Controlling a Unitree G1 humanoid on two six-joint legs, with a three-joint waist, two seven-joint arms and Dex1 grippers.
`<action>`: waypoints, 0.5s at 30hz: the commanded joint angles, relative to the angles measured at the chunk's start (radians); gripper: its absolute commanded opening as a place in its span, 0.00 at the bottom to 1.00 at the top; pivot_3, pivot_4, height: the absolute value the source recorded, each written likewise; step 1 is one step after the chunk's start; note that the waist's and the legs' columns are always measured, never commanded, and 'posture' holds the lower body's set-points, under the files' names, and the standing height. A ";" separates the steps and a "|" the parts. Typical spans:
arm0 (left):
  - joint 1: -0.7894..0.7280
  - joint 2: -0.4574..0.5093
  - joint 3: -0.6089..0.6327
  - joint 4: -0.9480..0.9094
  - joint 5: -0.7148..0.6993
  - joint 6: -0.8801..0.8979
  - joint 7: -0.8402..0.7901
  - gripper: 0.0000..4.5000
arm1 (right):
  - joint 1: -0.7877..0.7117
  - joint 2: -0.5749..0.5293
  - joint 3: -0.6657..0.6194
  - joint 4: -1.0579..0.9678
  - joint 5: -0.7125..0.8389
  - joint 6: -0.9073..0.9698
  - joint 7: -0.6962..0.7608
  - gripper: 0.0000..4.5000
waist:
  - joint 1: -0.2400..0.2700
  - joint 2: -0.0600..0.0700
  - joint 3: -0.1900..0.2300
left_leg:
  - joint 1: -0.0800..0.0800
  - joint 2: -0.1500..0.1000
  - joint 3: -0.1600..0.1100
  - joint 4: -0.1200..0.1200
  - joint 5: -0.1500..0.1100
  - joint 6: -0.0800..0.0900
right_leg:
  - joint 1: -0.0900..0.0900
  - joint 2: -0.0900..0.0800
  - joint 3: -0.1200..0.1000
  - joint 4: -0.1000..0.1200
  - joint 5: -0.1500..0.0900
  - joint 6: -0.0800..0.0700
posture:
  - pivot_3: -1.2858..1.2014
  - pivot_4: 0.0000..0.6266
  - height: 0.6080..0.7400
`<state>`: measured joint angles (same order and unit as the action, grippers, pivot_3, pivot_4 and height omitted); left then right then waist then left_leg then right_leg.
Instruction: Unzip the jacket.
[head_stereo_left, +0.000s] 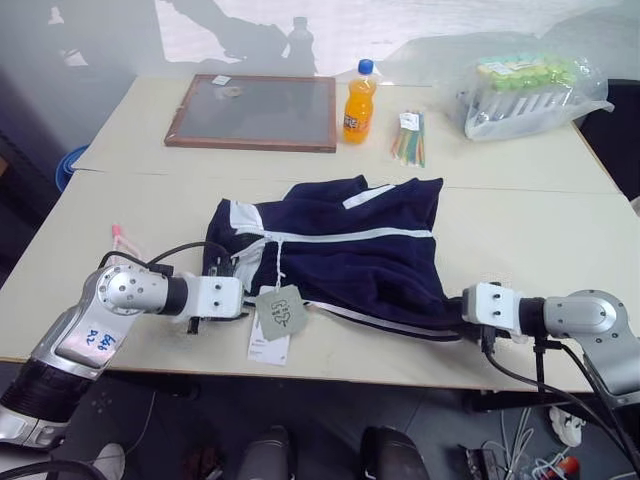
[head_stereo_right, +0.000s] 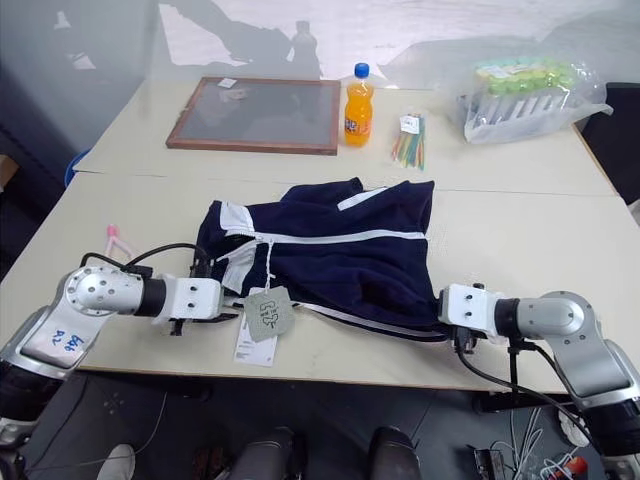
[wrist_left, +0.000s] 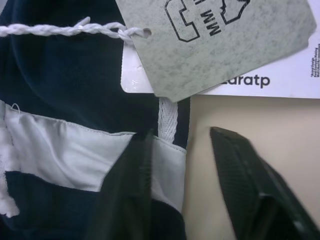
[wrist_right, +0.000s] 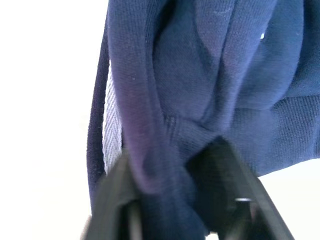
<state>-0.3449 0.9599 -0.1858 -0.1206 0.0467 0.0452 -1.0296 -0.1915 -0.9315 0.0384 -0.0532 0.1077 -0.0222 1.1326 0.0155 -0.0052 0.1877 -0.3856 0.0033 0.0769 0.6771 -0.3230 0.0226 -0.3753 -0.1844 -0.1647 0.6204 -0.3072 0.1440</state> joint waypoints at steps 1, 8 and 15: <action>0.045 0.041 0.022 0.024 0.019 -0.030 -0.021 0.12 | 0.008 -0.038 -0.032 -0.009 0.030 -0.005 0.041 0.02 | -0.001 0.000 0.000 | 0.000 0.000 0.000 0.000 0.000 0.000 | 0.000 0.000 0.000 0.000 0.000 0.000 | 0.52 0.24 1.00; 0.149 0.082 0.065 -0.003 -0.043 -0.088 -0.078 0.01 | 0.153 -0.131 -0.107 -0.093 0.123 0.029 0.146 0.00 | 0.000 0.000 0.000 | 0.000 0.000 -0.003 0.000 0.000 0.000 | 0.000 0.000 0.000 0.000 0.000 0.000 | 0.52 0.24 1.00; 0.265 0.104 0.099 -0.094 -0.098 -0.052 -0.117 0.01 | 0.214 -0.138 -0.148 -0.100 0.100 0.013 0.117 0.00 | -0.002 0.001 0.000 | 0.001 0.001 -0.003 -0.001 -0.001 0.000 | 0.000 0.000 0.001 -0.001 0.000 0.000 | 0.52 0.24 1.00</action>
<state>-0.1115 1.0612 -0.0546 -0.1977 -0.0525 -0.0209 -1.1133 0.0247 -1.0606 -0.0861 -0.1509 0.2199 0.0133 1.2667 0.0137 -0.0045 0.1874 -0.3848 0.0038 0.0742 0.6764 -0.3239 0.0227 -0.3751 -0.1843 -0.1636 0.6198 -0.3073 0.1438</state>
